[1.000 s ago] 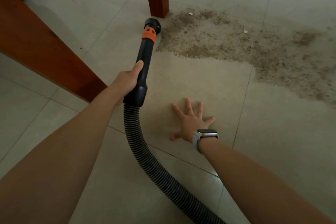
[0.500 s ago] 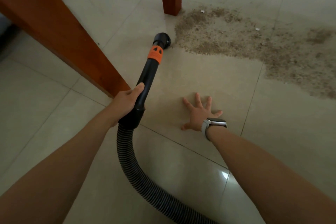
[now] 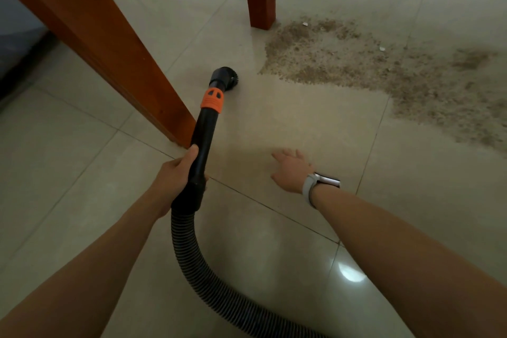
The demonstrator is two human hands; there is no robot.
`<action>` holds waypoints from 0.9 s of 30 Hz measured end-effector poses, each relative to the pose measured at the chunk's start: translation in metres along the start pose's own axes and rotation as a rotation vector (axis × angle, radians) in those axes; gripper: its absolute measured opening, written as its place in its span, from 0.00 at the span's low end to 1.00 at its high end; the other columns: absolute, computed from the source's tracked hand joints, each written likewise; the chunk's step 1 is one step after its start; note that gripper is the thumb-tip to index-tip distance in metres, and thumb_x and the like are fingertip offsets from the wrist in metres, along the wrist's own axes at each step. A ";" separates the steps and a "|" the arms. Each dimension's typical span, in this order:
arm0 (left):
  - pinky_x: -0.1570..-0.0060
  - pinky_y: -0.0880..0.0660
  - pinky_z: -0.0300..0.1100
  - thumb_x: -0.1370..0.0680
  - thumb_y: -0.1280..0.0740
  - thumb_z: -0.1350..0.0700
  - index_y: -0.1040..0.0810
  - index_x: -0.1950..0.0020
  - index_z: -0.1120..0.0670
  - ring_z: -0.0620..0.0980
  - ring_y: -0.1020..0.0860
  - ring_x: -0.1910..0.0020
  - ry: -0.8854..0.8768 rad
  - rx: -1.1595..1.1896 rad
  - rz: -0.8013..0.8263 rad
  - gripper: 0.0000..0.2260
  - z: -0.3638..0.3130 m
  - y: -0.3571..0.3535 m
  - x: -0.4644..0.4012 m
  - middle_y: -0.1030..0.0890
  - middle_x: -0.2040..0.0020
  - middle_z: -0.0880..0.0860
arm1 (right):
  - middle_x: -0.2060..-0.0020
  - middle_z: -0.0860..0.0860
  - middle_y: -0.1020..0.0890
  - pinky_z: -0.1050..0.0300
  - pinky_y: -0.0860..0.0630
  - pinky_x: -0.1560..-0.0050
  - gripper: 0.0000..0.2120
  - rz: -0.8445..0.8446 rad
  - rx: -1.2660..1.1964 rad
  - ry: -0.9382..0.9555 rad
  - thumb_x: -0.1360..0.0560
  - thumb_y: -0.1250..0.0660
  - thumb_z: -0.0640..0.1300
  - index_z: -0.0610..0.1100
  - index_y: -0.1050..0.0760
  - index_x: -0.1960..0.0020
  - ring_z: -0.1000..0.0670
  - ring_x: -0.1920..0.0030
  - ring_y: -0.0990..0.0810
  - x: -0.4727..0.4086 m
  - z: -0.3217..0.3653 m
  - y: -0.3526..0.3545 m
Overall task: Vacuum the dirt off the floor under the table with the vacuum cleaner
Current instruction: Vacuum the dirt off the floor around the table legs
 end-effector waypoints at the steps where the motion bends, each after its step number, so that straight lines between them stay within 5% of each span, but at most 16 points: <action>1: 0.60 0.24 0.44 0.21 0.43 0.41 0.21 0.53 0.60 0.55 0.19 0.61 0.010 0.012 -0.006 0.23 0.002 0.003 0.001 0.18 0.61 0.58 | 0.23 0.51 0.48 0.37 0.48 0.27 0.29 -0.005 -0.007 0.010 0.21 0.40 0.47 0.51 0.47 0.23 0.42 0.23 0.55 0.001 0.004 0.001; 27: 0.59 0.23 0.46 0.20 0.44 0.42 0.22 0.52 0.58 0.55 0.19 0.63 -0.002 0.160 -0.056 0.22 0.011 0.016 0.022 0.18 0.61 0.57 | 0.26 0.48 0.36 0.45 0.46 0.26 0.26 -0.014 -0.041 0.097 0.20 0.42 0.45 0.47 0.43 0.24 0.42 0.24 0.47 0.000 0.027 0.003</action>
Point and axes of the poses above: each hand's wrist, its own x-axis away from the middle knuckle, its own y-axis out of the back of the hand, z = x × y, the point moved 6 cm from there along -x, towards the middle knuckle
